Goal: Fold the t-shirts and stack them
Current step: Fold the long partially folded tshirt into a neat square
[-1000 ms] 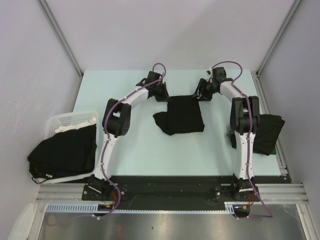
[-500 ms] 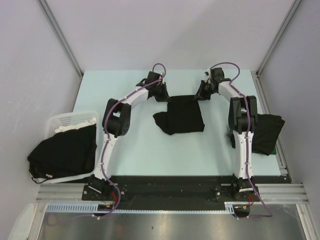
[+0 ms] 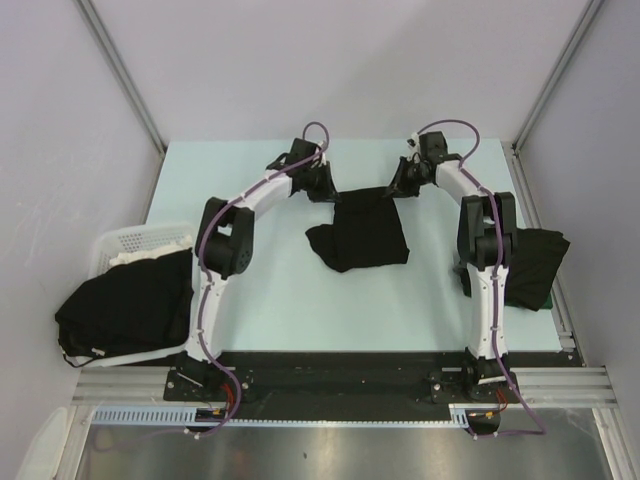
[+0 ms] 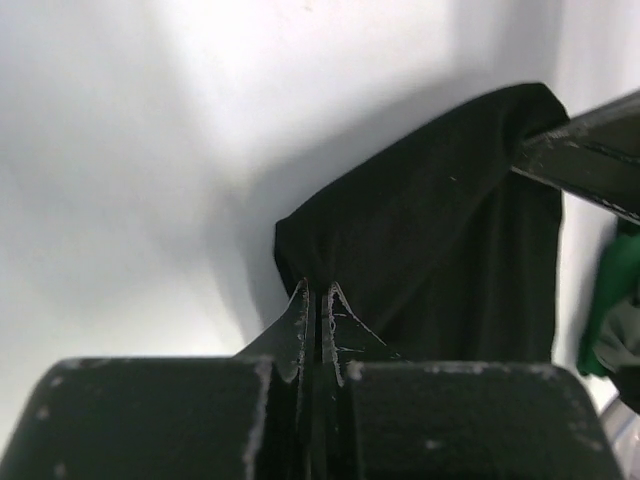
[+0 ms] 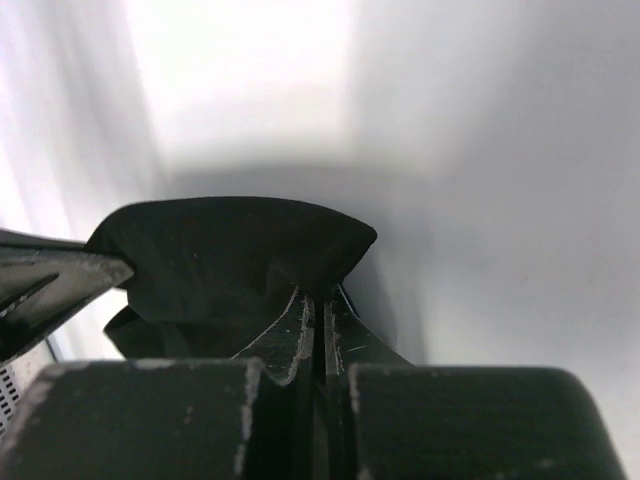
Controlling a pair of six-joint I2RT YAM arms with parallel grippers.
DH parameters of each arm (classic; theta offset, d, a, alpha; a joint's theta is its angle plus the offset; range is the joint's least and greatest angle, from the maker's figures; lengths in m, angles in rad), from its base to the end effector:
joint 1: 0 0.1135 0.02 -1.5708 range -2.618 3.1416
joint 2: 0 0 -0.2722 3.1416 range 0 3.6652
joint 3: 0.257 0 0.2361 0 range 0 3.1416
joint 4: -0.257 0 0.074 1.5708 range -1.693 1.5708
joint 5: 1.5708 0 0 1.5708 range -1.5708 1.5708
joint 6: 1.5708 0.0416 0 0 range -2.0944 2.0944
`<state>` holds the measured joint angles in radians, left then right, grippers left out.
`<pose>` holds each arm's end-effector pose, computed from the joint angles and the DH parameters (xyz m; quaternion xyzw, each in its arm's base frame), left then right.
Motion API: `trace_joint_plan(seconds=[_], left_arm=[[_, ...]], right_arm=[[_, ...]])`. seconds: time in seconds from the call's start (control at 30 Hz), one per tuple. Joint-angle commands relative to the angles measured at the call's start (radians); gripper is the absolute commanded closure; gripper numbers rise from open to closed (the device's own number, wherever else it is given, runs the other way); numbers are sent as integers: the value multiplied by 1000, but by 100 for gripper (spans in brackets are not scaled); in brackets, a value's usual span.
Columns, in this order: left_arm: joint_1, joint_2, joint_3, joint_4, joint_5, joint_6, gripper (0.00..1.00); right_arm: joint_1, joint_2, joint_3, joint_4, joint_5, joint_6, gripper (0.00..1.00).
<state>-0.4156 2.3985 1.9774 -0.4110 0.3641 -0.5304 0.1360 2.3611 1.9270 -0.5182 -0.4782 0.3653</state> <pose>0.4783 -0.2273 0.1756 0.0126 0.9194 -0.3120 0.2391 0.5028 0.0881 0.1730 0.0343 0.9276 0.2919 0.2305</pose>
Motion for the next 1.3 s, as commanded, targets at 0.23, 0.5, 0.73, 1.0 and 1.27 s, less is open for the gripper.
trace_joint_plan(seconds=[0.23,0.5,0.73,1.0,1.27], left_arm=[[-32,-265,-137,-55,72,55,100],[-74,-380,-235,-103,84,73,100],[-107,-485,-282,-181,69,87,100],[-120,-625,-374,-241,52,92,100],[-157,-746,-483,-272,32,87,100]], right_arm=[[53,-207,-63,-34,9,-29,100],[56,-338,-129,-130,53,-77,100],[51,-506,-270,-144,72,-94,100],[63,-625,-378,-181,73,-98,100],[105,-707,-419,-259,115,-118,100]])
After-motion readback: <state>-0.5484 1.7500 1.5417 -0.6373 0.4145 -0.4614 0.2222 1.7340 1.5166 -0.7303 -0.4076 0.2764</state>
